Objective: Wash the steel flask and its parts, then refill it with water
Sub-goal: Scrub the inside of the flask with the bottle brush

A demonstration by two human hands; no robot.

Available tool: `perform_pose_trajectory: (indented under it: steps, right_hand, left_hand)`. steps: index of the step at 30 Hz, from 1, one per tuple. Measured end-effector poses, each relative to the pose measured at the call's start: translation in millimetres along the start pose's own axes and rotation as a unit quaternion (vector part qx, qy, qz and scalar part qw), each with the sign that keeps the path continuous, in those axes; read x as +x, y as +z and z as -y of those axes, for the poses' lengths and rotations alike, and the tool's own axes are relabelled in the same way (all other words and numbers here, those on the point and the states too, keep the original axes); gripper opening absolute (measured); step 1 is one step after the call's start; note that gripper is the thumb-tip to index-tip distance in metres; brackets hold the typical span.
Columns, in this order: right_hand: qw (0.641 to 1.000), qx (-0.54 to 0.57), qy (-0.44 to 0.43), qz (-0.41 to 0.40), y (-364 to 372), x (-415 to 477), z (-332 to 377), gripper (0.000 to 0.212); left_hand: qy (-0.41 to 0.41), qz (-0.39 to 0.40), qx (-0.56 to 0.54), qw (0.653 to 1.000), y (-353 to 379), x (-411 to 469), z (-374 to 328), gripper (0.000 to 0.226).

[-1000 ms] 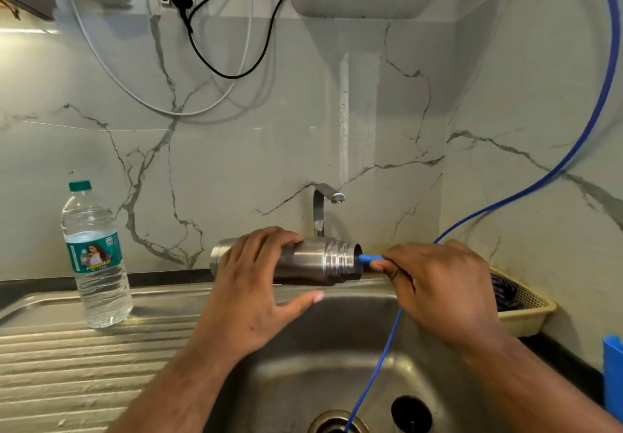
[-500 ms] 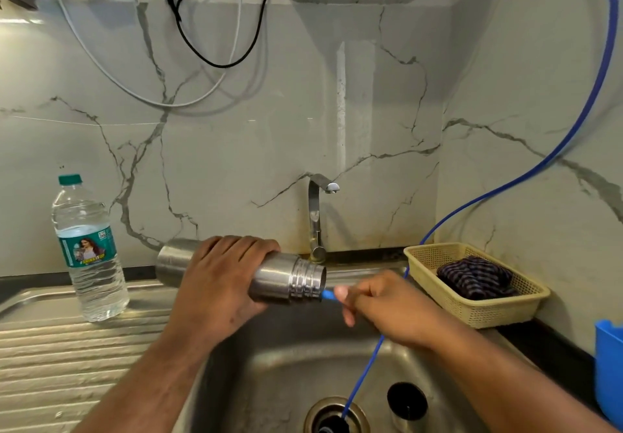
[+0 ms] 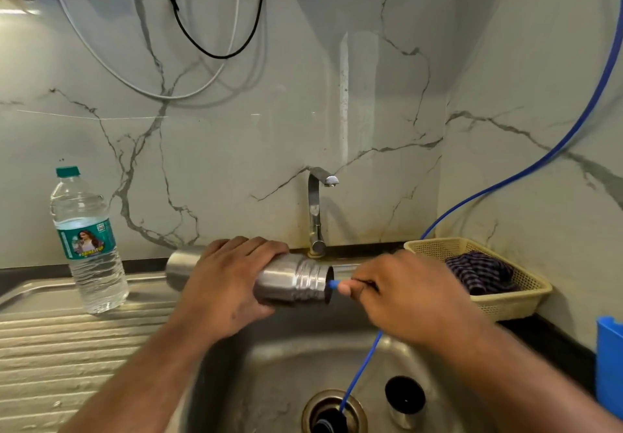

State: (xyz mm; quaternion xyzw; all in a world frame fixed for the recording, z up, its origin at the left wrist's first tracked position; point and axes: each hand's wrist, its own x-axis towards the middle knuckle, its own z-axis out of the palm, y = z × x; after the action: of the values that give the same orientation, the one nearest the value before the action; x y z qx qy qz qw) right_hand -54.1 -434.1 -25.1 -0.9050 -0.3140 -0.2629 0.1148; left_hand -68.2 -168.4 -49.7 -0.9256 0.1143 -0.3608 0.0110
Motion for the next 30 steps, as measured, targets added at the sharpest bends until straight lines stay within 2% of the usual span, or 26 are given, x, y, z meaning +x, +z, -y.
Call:
perform_pose_trajectory:
  steps: [2,4,6,8,9,11,13,14,17,20,22,25,27,28,30]
  right_hand:
    - [0.994,0.004,-0.105,-0.014,-18,4,-18,0.048]
    - [0.981,0.079,-0.151,-0.094,-20,8,-36,0.049]
    - [0.975,0.101,-0.111,-0.162,-13,9,-35,0.049]
    - [0.976,0.035,-0.050,-0.210,-3,8,-25,0.051]
    - [0.978,-0.004,-0.023,-0.208,0,6,-20,0.050]
    - [0.988,-0.033,0.008,-0.149,-1,4,-14,0.050]
    - [0.993,-0.034,-0.024,-0.107,-5,6,-14,0.052]
    - [0.991,-0.052,-0.058,-0.110,-4,8,-18,0.048]
    - [0.974,-0.076,-0.116,-0.176,3,12,-25,0.025]
    - [0.946,-0.080,-0.149,-0.277,12,12,-23,0.014]
    - [0.928,-0.096,-0.176,-0.315,12,11,-26,0.011]
    - [0.924,-0.112,-0.202,-0.304,9,11,-34,0.015]
    - [0.938,-0.100,-0.188,-0.272,5,10,-37,0.020]
    - [0.953,-0.091,-0.164,-0.238,3,10,-34,0.028]
    - [0.990,-0.055,-0.074,-0.111,6,10,-29,0.048]
  left_hand:
    - [0.026,0.009,-0.056,0.998,-12,2,1,0.083]
    - [0.016,-0.009,-0.094,0.995,-22,4,-5,0.083]
    - [-0.020,-0.027,-0.103,0.994,-26,5,-15,0.083]
    - [-0.077,-0.031,-0.071,0.994,-25,5,-25,0.084]
    - [-0.100,-0.017,-0.045,0.994,-24,4,-28,0.084]
    - [-0.112,0.023,-0.005,0.993,-20,3,-32,0.081]
    - [-0.101,0.044,0.010,0.994,-18,2,-33,0.079]
    - [-0.098,0.048,0.013,0.994,-18,2,-33,0.078]
    - [-0.105,0.054,-0.012,0.993,-19,3,-31,0.078]
    - [-0.095,0.077,-0.077,0.990,-20,2,-26,0.076]
    - [-0.091,0.101,-0.116,0.984,-20,0,-25,0.075]
    - [-0.076,0.097,-0.127,0.984,-18,-2,-26,0.075]
    - [-0.065,0.076,-0.108,0.989,-16,-1,-28,0.076]
    - [-0.057,0.064,-0.087,0.993,-15,-1,-29,0.077]
    - [-0.030,0.050,-0.022,0.998,-11,0,-28,0.080]
